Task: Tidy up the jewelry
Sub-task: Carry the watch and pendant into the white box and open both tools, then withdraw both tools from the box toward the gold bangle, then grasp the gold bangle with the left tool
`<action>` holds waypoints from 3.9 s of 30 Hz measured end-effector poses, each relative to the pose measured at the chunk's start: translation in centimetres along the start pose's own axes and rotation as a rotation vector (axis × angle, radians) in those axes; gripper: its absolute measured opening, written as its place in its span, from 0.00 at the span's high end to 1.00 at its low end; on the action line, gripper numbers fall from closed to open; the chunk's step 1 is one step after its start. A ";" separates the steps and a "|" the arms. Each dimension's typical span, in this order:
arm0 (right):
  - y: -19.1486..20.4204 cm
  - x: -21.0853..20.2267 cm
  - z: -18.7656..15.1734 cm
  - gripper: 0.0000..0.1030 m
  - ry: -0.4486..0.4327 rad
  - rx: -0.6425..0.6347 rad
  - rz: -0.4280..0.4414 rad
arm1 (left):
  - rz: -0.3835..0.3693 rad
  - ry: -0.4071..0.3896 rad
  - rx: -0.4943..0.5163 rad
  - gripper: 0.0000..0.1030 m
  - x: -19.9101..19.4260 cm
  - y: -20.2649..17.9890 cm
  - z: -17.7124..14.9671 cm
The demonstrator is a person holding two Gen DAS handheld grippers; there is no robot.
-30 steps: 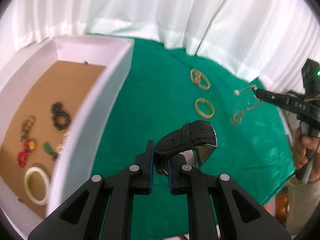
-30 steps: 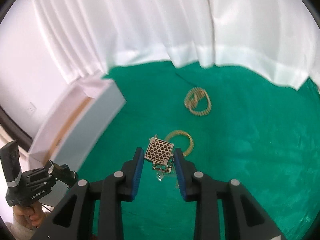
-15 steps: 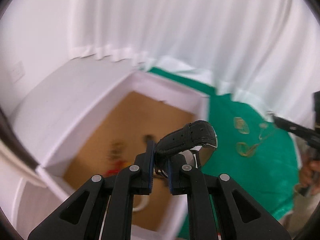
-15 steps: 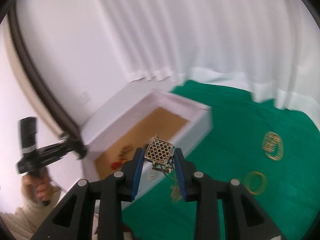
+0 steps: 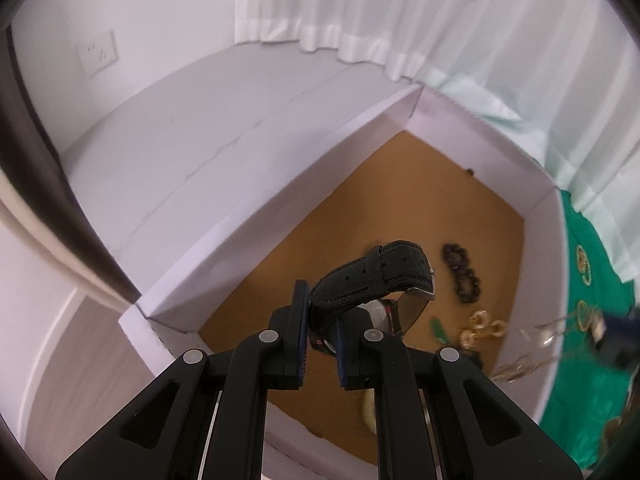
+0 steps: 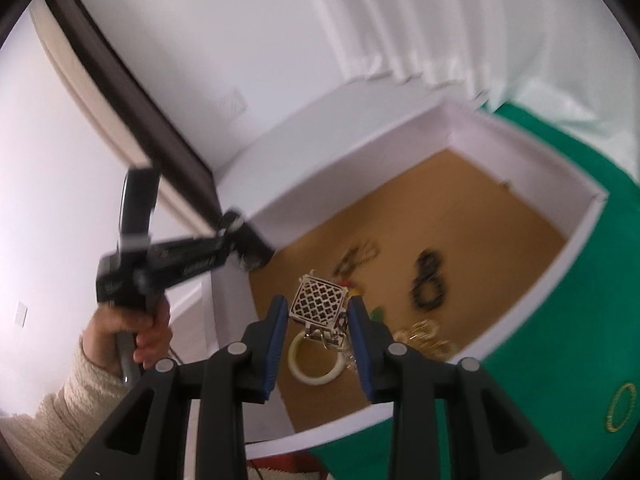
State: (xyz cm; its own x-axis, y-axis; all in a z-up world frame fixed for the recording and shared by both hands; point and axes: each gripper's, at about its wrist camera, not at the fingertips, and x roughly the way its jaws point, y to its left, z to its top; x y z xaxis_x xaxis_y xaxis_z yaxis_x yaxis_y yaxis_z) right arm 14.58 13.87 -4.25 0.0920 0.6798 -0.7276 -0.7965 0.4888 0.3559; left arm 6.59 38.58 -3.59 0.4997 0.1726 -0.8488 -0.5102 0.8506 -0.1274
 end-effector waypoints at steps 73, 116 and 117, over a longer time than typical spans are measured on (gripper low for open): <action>-22.4 -19.8 -33.8 0.28 -0.161 0.545 -0.659 | -0.422 0.218 0.829 0.07 6.1 -49.2 -15.7; -23.7 -19.6 -35.0 0.28 -0.147 0.613 -0.540 | -0.296 0.101 0.716 0.32 9.2 -46.4 -13.1; -23.8 -19.5 -34.8 0.28 -0.140 0.611 -0.538 | -0.292 0.096 0.710 0.32 9.1 -46.0 -13.1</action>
State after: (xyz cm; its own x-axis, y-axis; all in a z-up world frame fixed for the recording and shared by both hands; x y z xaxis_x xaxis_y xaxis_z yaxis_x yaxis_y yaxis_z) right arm 10.90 -30.03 -18.94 0.4741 0.3101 -0.8240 -0.1609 0.9507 0.2652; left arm 25.44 -5.48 -12.14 0.4657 -0.1238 -0.8763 0.2206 0.9751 -0.0205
